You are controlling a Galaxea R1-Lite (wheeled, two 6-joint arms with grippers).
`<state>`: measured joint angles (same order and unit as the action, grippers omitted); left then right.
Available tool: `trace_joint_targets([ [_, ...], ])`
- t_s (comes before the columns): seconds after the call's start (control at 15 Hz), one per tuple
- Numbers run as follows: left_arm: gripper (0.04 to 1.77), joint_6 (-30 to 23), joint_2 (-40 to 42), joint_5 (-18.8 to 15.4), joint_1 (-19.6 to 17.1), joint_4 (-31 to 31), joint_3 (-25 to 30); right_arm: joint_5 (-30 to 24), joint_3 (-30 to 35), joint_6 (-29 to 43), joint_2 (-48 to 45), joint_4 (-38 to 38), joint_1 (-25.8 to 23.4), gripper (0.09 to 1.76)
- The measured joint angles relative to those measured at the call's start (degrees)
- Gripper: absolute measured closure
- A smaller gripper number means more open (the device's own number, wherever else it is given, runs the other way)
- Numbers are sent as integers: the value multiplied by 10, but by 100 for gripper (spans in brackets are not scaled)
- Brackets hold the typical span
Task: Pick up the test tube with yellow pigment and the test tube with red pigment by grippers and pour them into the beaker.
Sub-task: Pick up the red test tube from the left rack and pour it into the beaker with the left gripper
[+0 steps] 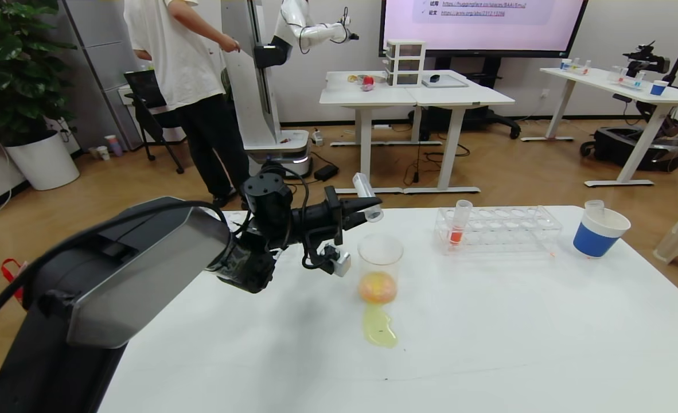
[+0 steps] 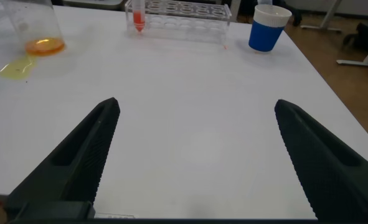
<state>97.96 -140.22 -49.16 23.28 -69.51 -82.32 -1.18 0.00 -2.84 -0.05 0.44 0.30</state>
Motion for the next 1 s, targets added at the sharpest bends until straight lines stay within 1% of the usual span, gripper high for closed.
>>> trace_joint_targets([
  [0.07,131,-25,4,9,1,-1,2,0,0,0,0,0,0,11],
  [0.13,131,-55,10,29,3,-4,6,0,0,0,0,0,0,11],
  [0.27,131,-131,25,69,7,-10,13,0,0,0,0,0,0,11],
  [0.4,131,-226,42,125,9,-22,19,0,0,0,0,0,0,11],
  [0.47,131,-285,48,159,10,-31,23,0,0,0,0,0,0,11],
  [0.53,131,-354,53,213,12,-53,28,0,0,0,0,0,0,11],
  [0.6,131,-420,57,278,17,-75,31,0,0,0,0,0,0,11],
  [0.67,131,-484,60,352,26,-90,34,0,0,0,0,0,0,11],
  [0.73,131,-532,65,420,34,-93,38,0,0,0,0,0,0,11],
  [0.8,131,-584,72,482,42,-85,44,0,0,0,0,0,0,11],
  [0.87,131,-647,83,543,49,-66,53,0,0,0,0,0,0,11],
  [0.93,131,-703,94,591,57,-42,59,0,0,0,0,0,0,11],
  [1.0,131,-754,106,629,62,-11,63,0,0,0,0,0,0,11],
])
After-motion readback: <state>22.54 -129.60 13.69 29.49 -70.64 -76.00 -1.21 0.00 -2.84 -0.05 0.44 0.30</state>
